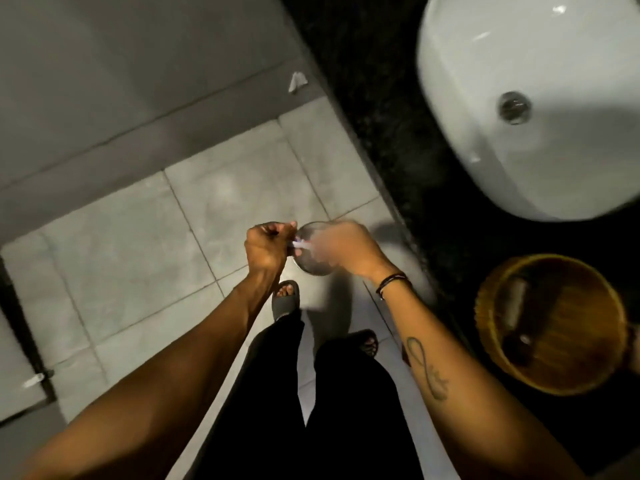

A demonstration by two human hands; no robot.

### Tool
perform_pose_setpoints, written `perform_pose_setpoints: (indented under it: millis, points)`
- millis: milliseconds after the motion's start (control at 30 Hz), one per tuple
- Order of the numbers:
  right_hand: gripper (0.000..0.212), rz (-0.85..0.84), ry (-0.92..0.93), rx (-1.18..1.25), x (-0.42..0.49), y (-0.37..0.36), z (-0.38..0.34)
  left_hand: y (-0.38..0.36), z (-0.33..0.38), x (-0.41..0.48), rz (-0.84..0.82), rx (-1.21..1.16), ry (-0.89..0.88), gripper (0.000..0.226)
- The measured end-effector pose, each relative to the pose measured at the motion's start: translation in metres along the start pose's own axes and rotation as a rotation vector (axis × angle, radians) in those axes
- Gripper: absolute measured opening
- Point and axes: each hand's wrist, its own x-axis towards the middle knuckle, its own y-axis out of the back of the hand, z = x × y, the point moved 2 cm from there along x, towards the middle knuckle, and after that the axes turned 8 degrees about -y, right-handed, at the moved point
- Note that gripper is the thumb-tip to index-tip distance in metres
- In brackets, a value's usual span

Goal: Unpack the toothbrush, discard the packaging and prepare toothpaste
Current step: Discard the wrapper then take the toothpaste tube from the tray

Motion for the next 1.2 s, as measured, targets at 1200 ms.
perform_pose_setpoints:
  millis: [1200]
  points:
    - [0.019, 0.848, -0.602, 0.645, -0.233, 0.213, 0.234, -0.251, 0.077, -0.204, -0.395, -0.132, 0.012, 0.013]
